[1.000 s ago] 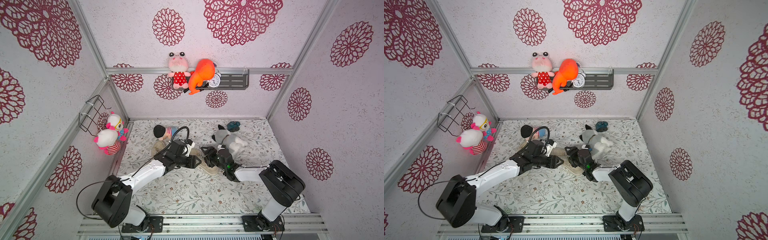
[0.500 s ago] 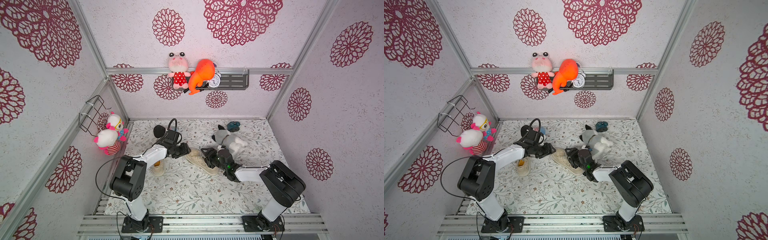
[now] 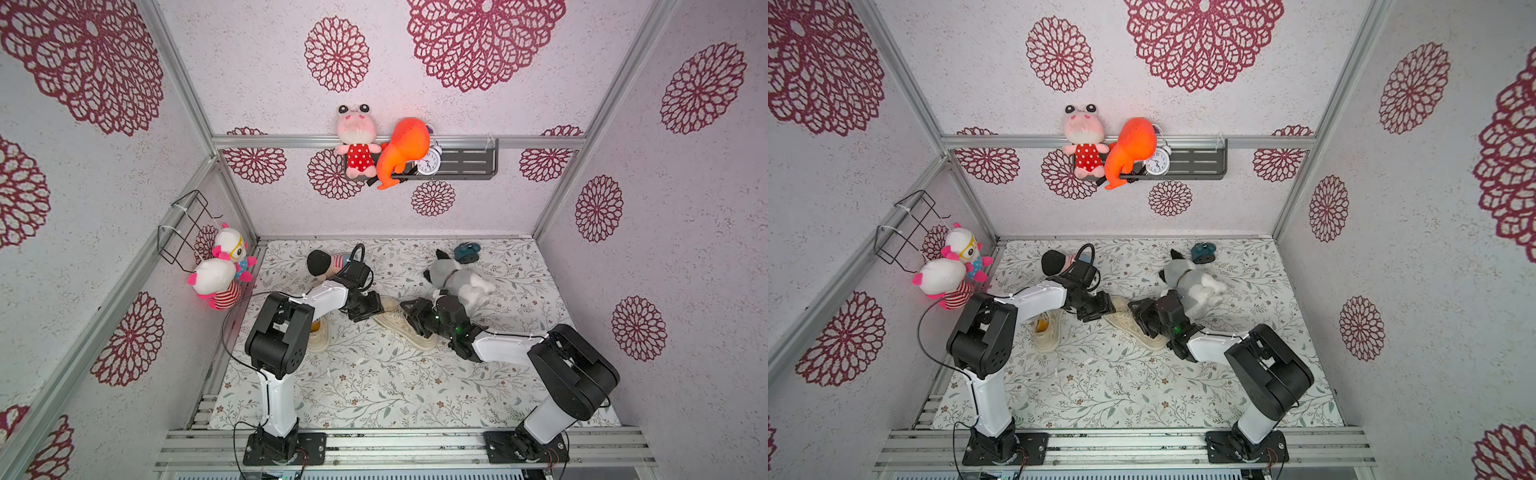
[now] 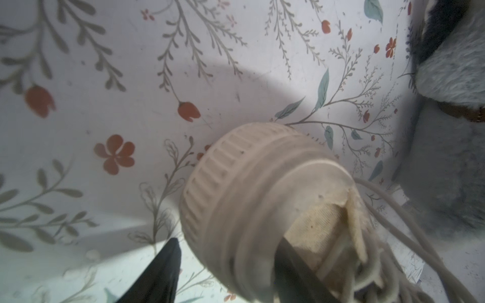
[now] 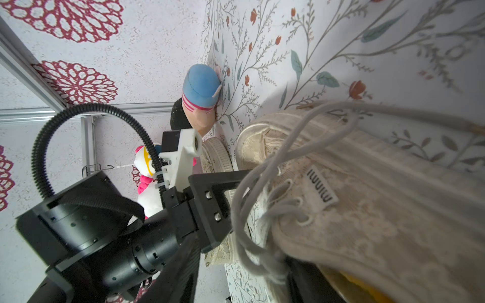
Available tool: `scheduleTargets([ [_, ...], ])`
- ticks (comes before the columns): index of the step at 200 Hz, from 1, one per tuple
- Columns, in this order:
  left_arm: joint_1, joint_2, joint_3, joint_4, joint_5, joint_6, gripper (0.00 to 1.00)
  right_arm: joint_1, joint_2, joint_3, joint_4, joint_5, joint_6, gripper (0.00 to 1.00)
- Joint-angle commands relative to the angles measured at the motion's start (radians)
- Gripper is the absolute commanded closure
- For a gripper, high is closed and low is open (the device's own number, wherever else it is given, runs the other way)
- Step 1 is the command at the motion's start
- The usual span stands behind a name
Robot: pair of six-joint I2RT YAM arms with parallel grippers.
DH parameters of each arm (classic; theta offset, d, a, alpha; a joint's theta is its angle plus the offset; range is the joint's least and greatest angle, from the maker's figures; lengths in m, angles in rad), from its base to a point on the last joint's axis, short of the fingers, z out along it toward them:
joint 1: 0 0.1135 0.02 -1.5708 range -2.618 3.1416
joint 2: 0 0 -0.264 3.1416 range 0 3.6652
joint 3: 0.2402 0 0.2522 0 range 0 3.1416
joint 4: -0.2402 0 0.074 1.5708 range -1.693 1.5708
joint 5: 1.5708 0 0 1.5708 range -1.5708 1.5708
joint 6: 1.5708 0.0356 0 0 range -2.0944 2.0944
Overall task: Remove the insole from the shoe
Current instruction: Untie the shoelace on the shoe.
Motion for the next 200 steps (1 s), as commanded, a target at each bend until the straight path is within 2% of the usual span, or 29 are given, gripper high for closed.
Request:
scheduleTargets([
  [1,-0.022,0.036,0.011,-0.081,-0.027,0.043,0.42,-0.005,-0.015,0.038,0.112,-0.038,-0.037,0.50],
  [45,-0.062,0.077,0.031,-0.130,-0.029,0.101,0.43,-0.005,0.077,0.065,0.245,-0.047,-0.007,0.47],
  [81,-0.095,0.097,0.026,-0.151,-0.034,0.147,0.45,-0.005,0.143,0.106,0.318,-0.056,0.007,0.39],
  [121,-0.117,0.111,-0.020,-0.135,-0.041,0.163,0.46,-0.039,0.130,0.160,0.308,-0.027,-0.051,0.26],
  [162,-0.123,0.114,-0.069,-0.120,-0.058,0.175,0.47,-0.098,0.048,0.227,0.174,-0.015,-0.194,0.19],
  [200,-0.131,0.117,-0.106,-0.120,-0.081,0.199,0.47,-0.117,-0.001,0.311,-0.039,0.050,-0.428,0.13],
])
